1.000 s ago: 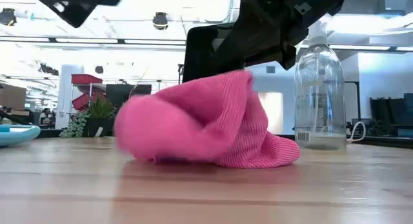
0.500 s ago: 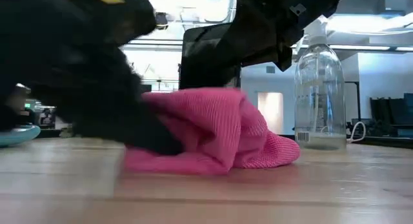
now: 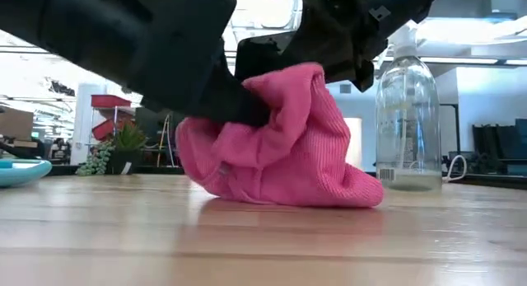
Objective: Apply microfiber cloth
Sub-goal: Wipe the front of the black cellphone using pink microfiber cloth
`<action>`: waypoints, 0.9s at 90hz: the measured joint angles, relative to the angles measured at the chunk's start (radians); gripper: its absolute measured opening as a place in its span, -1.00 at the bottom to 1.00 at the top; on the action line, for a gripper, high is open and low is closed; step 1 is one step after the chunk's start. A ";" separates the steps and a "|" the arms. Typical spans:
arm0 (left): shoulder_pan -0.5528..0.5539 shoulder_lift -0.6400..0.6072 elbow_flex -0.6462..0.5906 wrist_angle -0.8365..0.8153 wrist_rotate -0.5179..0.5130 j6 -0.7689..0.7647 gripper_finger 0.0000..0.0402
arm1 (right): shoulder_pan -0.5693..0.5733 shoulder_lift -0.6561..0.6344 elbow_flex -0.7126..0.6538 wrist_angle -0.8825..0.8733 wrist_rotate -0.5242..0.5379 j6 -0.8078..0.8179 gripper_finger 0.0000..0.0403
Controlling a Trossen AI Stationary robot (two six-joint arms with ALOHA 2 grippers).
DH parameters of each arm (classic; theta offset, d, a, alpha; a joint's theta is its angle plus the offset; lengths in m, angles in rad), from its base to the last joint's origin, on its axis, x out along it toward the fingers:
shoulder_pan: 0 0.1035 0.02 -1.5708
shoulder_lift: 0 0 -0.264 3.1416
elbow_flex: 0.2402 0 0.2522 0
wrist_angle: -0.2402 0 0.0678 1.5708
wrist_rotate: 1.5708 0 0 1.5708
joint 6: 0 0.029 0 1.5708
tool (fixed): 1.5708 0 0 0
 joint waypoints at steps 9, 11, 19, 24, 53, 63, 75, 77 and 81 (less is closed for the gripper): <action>0.000 0.000 0.000 0.009 -0.033 0.000 -1.00 | 0.000 0.000 0.000 -0.008 0.004 0.010 -0.90; 0.001 0.000 0.000 0.005 -0.044 -0.006 -1.00 | 0.000 0.000 0.000 -0.008 0.006 0.010 -0.90; 0.017 0.000 -0.003 -0.020 -0.053 -0.063 -1.00 | 0.000 0.000 0.000 -0.009 0.010 0.010 -0.90; 0.029 0.015 -0.004 -0.025 -0.054 -0.103 -1.00 | 0.000 0.000 0.000 -0.014 0.020 0.011 -0.90; 0.028 0.132 -0.002 0.032 0.054 -0.203 -1.00 | 0.003 0.001 0.000 -0.012 0.028 -0.013 -0.90; -0.006 0.075 -0.001 0.018 -0.013 -0.138 -1.00 | 0.004 0.001 0.001 -0.010 0.023 -0.015 -0.90; -0.046 -0.018 0.004 -0.002 -0.120 -0.056 -1.00 | 0.008 0.001 0.001 -0.001 -0.007 -0.001 -0.90; -0.049 -0.026 0.004 -0.004 -0.134 -0.044 -1.00 | 0.009 0.001 0.001 -0.001 -0.011 -0.001 -0.90; -0.049 -0.042 0.004 -0.003 -0.156 -0.016 -1.00 | 0.010 0.001 0.001 0.001 -0.015 0.000 -0.90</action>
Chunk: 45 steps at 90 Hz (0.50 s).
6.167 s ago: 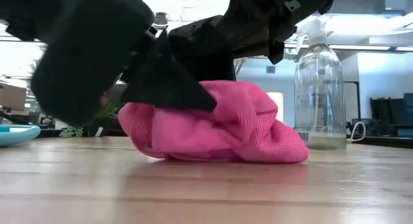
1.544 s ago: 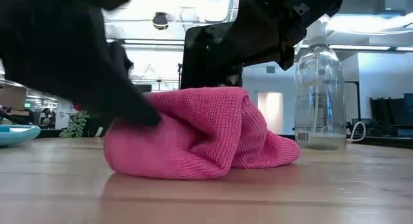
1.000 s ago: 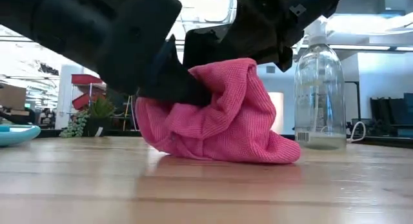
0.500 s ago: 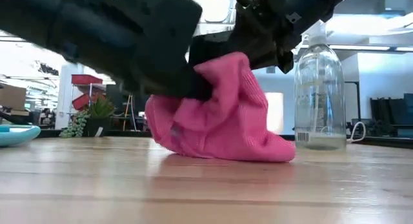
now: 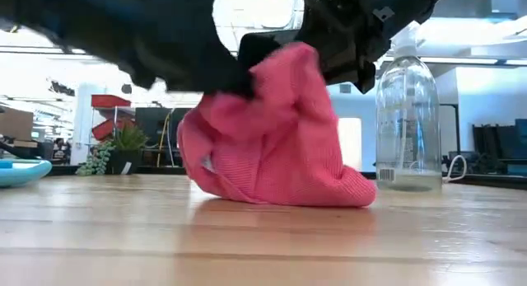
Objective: Apply microfiber cloth
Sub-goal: Wipe the front of the black cellphone using pink microfiber cloth
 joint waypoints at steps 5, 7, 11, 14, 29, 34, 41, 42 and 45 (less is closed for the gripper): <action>0.011 -0.008 0.000 0.006 -0.008 0.019 -1.00 | 0.002 0.000 0.000 0.003 0.001 0.004 -0.90; 0.016 -0.008 0.000 0.004 -0.007 0.019 -1.00 | 0.002 0.000 -0.001 0.001 0.002 0.007 -0.90; 0.029 -0.003 0.001 -0.019 0.001 0.006 -1.00 | 0.002 0.000 -0.002 -0.001 0.005 0.010 -0.90; 0.038 0.004 0.004 -0.038 0.015 -0.025 -1.00 | 0.002 0.000 -0.002 -0.006 0.007 0.011 -0.90; 0.047 0.053 -0.003 -0.088 0.048 -0.181 -1.00 | 0.009 0.000 -0.002 -0.031 0.010 0.022 -0.90; 0.038 0.065 -0.004 -0.093 0.061 -0.204 -1.00 | 0.011 0.001 -0.002 -0.039 0.009 0.022 -0.90; 0.026 0.081 -0.005 -0.106 0.089 -0.213 -1.00 | 0.014 -0.003 -0.001 -0.049 0.006 0.022 -0.90; 0.025 0.082 -0.005 -0.109 0.094 -0.215 -1.00 | 0.014 -0.006 -0.001 -0.053 0.005 0.024 -0.90; 0.022 0.083 -0.009 -0.130 0.104 -0.219 -1.00 | 0.015 -0.013 -0.001 -0.068 -0.001 0.033 -0.90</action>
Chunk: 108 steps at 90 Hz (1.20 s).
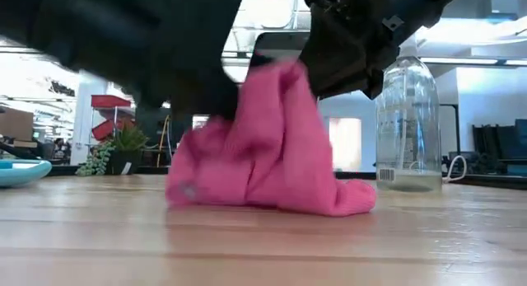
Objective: Apply microfiber cloth
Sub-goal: Wipe the front of the black cellphone using pink microfiber cloth
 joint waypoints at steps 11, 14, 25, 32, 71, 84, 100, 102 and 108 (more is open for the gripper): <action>-0.005 -0.003 0.002 -0.014 0.000 -0.015 -1.00 | 0.014 -0.043 -0.004 -0.080 -0.022 0.022 -0.90; -0.005 -0.002 0.001 -0.018 -0.001 -0.016 -1.00 | 0.018 -0.060 -0.005 -0.102 -0.025 0.024 -0.90; -0.007 0.000 0.004 -0.022 -0.016 0.013 -1.00 | 0.039 -0.139 -0.003 -0.171 -0.070 0.026 -0.90; -0.011 -0.002 0.015 -0.022 -0.021 0.062 -1.00 | 0.052 -0.182 0.000 -0.206 -0.083 0.013 -0.90; -0.076 -0.004 0.176 -0.014 -0.004 0.467 -1.00 | 0.088 -0.380 -0.001 -0.209 -0.119 -0.164 -0.90; -0.099 -0.005 0.238 -0.057 -0.016 0.575 -1.00 | 0.102 -0.402 0.000 -0.212 -0.144 -0.189 -0.90; -0.120 -0.036 0.316 -0.209 -0.004 0.578 -0.94 | 0.100 -0.384 0.000 -0.226 -0.164 -0.188 -0.90; -0.122 -0.046 0.323 -0.239 0.002 0.562 -0.91 | 0.098 -0.378 0.000 -0.226 -0.170 -0.188 -0.90; -0.124 -0.072 0.339 -0.320 0.024 0.498 -0.82 | 0.087 -0.358 0.000 -0.230 -0.189 -0.185 -0.90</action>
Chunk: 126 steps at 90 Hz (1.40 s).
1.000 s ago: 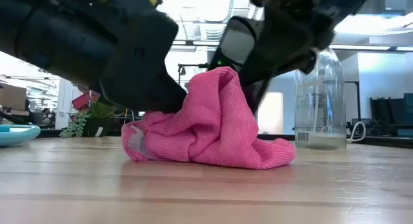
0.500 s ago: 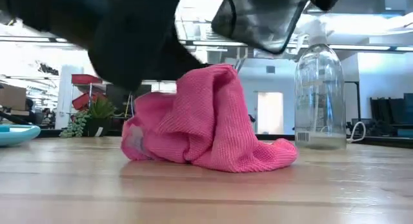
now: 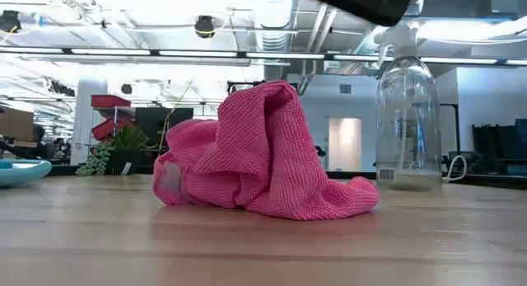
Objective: Apply microfiber cloth
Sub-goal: Wipe the front of the black cellphone using pink microfiber cloth
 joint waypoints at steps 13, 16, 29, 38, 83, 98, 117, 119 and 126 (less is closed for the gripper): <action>0.016 -0.053 0.003 -0.152 0.147 -0.207 -0.57 | -0.031 0.050 0.000 0.013 -0.036 0.004 -0.90; 0.024 -0.056 0.003 -0.181 0.183 -0.243 -0.51 | -0.040 0.063 0.000 0.014 -0.046 0.004 -0.90; 0.062 -0.048 0.002 -0.229 0.239 -0.298 -0.27 | -0.085 0.125 0.000 0.048 -0.112 0.004 -0.90; 0.089 -0.046 0.002 -0.226 0.239 -0.331 -0.17 | -0.108 0.170 0.000 0.040 -0.157 0.004 -0.90; 0.180 -0.046 -0.141 0.069 0.395 -0.335 -0.19 | -0.124 0.233 0.000 0.106 -0.180 -0.019 -0.90; 0.181 -0.045 -0.164 0.169 0.396 -0.303 -0.50 | -0.124 0.232 0.000 0.123 -0.179 -0.022 -0.89; 0.180 -0.046 -0.164 0.165 0.392 -0.325 -0.93 | -0.125 0.231 -0.001 0.127 -0.167 -0.030 -0.69; 0.178 -0.048 -0.164 0.155 0.388 -0.339 -0.93 | -0.126 0.228 -0.001 0.119 -0.165 -0.030 -0.65; 0.167 -0.050 -0.164 0.108 0.347 -0.406 -0.94 | -0.127 0.223 0.000 0.080 -0.156 -0.030 -0.49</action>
